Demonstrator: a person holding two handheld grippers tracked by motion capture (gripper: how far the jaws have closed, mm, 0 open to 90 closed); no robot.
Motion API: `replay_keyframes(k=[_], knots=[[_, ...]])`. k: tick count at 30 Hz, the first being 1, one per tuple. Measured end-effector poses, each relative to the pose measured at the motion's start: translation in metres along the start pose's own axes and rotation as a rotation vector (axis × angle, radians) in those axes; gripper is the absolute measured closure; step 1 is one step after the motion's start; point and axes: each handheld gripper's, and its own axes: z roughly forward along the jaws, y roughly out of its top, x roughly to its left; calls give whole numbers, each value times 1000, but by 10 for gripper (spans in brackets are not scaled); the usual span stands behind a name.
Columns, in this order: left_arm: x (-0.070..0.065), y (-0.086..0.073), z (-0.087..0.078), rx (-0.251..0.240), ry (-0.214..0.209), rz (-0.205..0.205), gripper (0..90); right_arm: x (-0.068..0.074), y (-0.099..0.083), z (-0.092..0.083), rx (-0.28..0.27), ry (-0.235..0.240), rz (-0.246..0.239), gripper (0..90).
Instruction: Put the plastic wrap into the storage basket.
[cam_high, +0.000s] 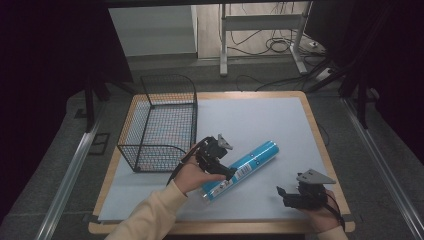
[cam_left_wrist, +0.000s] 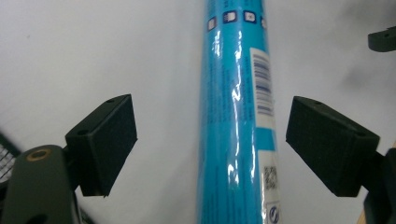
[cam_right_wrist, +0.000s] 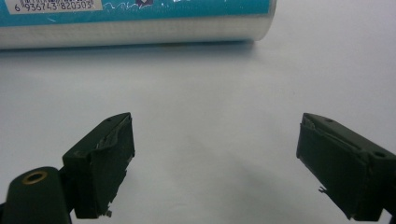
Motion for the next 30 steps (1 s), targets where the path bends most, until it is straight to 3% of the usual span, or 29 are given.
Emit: replay_keyframes(k=[8,25,30], knots=[[-4,11,14,36,-4,19,163,-2,0,-1,-2,0,7,116],[-15,21,49,149,-55,62,146,-2,-1,0,7,4,5,116],[-16,23,58,176,-60,59,149,-2,-1,1,8,5,5,115]])
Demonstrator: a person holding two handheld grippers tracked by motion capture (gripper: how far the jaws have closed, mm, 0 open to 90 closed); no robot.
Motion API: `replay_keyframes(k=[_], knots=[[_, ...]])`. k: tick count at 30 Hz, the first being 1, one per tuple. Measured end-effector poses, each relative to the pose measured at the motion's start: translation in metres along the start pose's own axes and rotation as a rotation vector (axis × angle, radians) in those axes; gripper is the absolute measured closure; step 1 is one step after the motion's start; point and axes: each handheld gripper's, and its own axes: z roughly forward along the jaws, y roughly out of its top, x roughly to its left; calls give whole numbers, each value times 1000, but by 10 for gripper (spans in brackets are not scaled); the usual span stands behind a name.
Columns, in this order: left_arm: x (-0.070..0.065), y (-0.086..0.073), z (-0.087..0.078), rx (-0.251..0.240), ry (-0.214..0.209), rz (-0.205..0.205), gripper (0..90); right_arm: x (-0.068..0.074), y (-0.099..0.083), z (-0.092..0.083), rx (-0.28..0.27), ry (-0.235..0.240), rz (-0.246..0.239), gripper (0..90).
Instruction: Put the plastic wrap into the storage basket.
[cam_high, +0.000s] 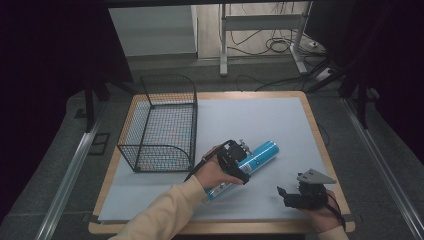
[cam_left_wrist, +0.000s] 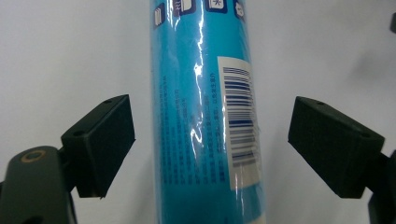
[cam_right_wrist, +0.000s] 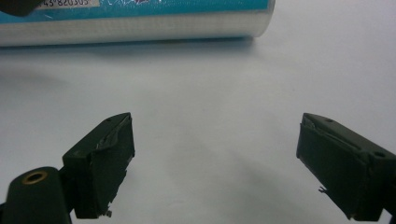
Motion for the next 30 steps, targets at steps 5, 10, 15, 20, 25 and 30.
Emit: replay_keyframes(k=[5,10,15,20,25,30], knots=[[1,3,10,36,-1,-8,157,0,0,0,1,0,-2,116],[3,6,18,67,0,-12,163,0,0,0,3,1,-3,116],[3,8,25,92,-1,-14,194,0,0,0,5,-3,-4,116],[0,10,29,110,8,-10,217,0,0,0,4,-1,-6,116],[-2,11,35,138,28,-7,245,1,0,1,7,-3,-8,116],[1,12,35,149,35,-28,311,1,1,0,7,-3,-9,116]])
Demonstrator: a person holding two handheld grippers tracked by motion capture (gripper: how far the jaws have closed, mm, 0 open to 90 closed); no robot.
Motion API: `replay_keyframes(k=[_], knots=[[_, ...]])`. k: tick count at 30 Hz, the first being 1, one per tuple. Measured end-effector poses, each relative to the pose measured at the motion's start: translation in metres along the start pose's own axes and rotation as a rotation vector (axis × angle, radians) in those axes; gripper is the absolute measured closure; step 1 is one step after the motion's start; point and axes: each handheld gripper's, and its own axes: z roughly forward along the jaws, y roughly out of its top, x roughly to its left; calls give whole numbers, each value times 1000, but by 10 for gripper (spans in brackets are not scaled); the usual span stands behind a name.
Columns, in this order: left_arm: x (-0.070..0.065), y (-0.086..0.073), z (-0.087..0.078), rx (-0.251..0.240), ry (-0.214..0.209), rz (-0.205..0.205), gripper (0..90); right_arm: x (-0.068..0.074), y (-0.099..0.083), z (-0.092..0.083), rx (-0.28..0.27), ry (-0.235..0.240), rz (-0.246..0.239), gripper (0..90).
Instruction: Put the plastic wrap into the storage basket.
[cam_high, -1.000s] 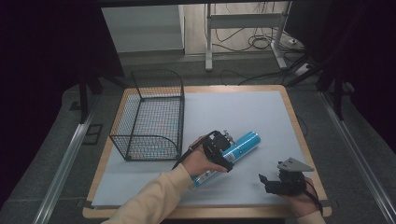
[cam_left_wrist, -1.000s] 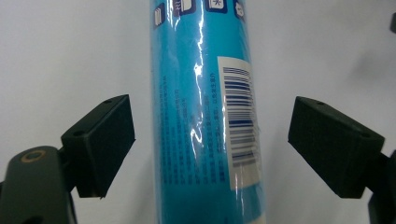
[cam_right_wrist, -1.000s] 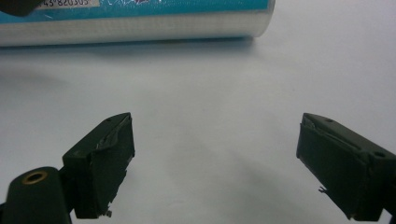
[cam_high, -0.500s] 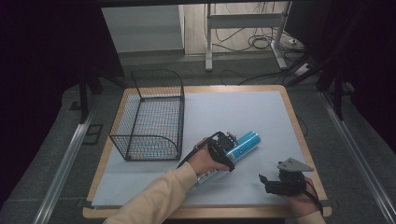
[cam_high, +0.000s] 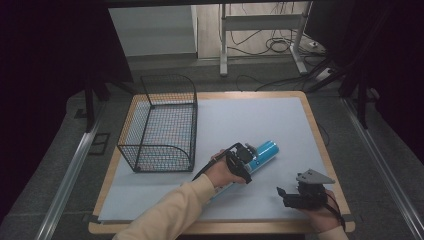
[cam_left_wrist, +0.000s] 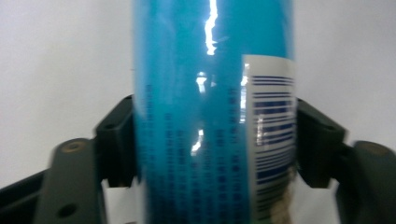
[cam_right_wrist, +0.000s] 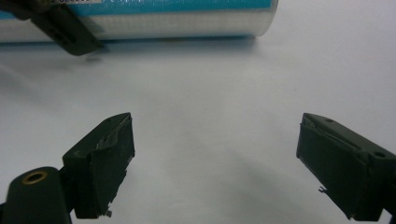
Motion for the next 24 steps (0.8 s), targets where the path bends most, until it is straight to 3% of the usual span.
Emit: replay_keyframes(k=[7,12,24], knots=[[2,1,-1,4,-11,4,317,-2,0,0,0,-3,4,116],[7,2,-1,11,-50,-10,318,-3,0,-1,-9,2,5,116],[11,1,-3,16,-75,-3,318,-4,0,-2,-20,2,8,116]])
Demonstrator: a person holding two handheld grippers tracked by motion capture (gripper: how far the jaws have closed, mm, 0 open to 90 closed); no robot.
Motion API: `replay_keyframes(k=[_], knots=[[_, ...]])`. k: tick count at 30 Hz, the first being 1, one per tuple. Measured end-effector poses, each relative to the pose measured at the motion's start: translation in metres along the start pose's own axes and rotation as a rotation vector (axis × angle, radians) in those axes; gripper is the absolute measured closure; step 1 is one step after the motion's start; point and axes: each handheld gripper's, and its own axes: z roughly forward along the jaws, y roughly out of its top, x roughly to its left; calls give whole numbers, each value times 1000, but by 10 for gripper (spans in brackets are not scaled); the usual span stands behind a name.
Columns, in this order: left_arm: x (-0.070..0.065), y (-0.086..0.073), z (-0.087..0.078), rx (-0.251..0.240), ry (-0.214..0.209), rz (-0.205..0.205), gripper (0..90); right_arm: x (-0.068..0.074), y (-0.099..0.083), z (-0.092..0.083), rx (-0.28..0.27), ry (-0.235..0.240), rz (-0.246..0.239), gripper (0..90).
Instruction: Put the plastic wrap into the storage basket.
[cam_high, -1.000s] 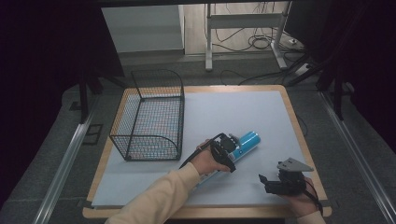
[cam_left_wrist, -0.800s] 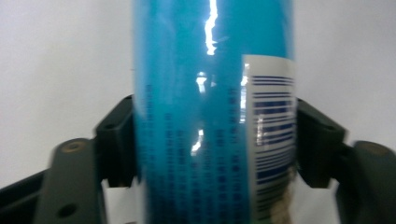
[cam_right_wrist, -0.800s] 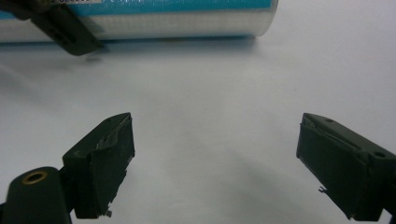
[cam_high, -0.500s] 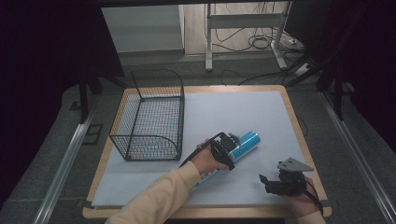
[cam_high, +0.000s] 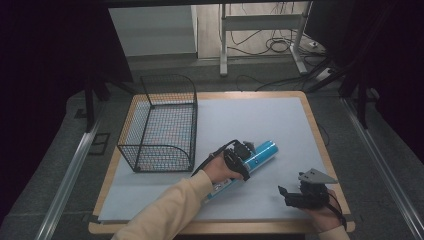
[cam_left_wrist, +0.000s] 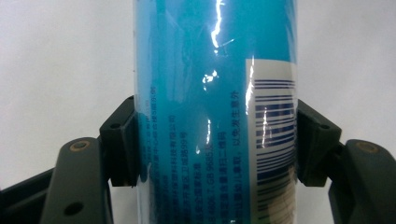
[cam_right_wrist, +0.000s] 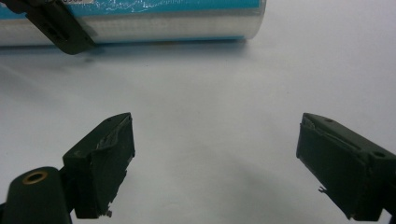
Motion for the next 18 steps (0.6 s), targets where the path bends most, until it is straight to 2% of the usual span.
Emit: replay_keyframes(k=[9,12,18], knots=[[2,-1,-6,-26,-7,-4,319,0,0,0,-1,-4,1,116],[5,-3,-11,-32,-32,-6,319,0,0,-1,-2,-6,2,116],[8,-5,-17,-42,-16,-9,319,0,0,-1,0,-9,2,116]])
